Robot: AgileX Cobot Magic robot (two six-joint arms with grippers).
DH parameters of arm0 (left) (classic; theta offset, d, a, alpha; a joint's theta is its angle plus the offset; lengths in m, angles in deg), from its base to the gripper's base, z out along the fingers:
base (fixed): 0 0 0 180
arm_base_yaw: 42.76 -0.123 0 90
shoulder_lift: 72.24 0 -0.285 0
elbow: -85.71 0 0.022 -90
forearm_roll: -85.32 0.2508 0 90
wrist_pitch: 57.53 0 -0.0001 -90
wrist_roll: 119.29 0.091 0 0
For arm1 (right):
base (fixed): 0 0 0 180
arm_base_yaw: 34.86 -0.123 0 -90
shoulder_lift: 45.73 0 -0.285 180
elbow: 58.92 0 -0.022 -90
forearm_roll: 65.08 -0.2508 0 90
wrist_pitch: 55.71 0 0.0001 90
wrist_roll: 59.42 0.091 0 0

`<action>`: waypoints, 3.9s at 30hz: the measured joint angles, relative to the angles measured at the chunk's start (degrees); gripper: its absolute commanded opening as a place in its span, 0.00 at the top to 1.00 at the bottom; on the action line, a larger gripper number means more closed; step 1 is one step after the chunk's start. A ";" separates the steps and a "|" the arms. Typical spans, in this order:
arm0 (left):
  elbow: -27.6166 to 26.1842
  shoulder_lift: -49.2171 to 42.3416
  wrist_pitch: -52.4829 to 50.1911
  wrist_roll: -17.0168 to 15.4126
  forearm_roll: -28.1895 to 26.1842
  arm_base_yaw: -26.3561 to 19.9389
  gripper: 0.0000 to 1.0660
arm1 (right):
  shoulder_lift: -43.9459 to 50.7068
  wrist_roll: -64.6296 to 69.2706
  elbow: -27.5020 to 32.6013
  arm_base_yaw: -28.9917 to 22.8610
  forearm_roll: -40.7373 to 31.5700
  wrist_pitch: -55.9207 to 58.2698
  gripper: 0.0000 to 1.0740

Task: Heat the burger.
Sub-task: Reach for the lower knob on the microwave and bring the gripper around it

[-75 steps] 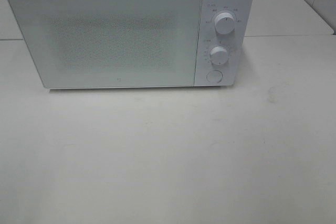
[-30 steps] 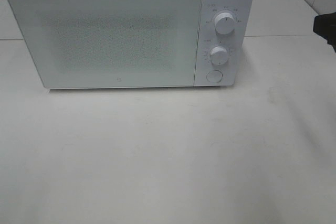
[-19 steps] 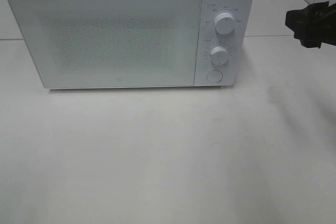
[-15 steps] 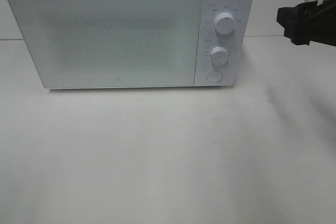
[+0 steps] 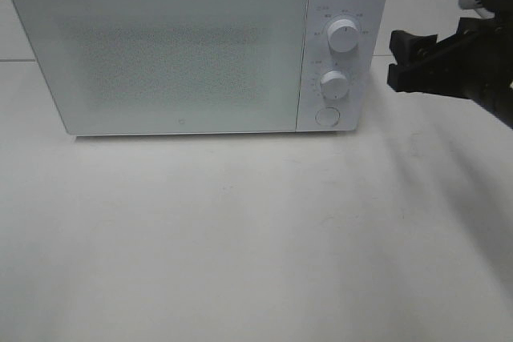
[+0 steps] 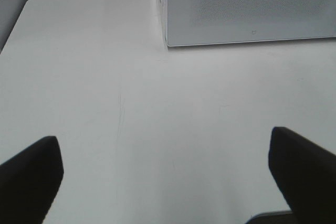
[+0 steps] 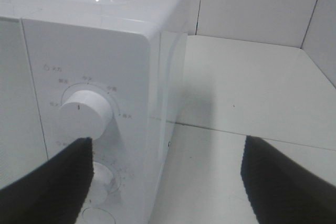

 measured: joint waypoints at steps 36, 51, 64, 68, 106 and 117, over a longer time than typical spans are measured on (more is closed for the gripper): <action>0.00 0.00 0.00 0.00 0.00 0.00 0.06 | -21.43 -3.50 -4.87 -27.10 -38.10 -16.90 0.30; 0.00 0.00 0.00 0.00 0.00 0.00 0.06 | -28.07 -6.93 -14.15 -26.13 -40.45 -17.07 0.30; 0.00 0.00 -0.06 0.00 0.00 0.00 0.06 | -32.66 -6.99 -19.65 -22.69 -40.39 -17.07 0.30; 0.00 0.00 -0.06 0.00 0.00 0.00 0.06 | -33.35 -6.99 -20.97 -22.17 -40.39 -17.07 0.30; 0.00 0.00 -0.11 0.00 0.00 0.00 0.06 | -36.04 -6.70 -24.01 -19.94 -38.27 -16.10 0.88; 0.00 0.00 -0.11 0.00 0.00 0.00 0.06 | -36.04 -5.79 -24.01 -19.94 -38.27 -16.04 0.95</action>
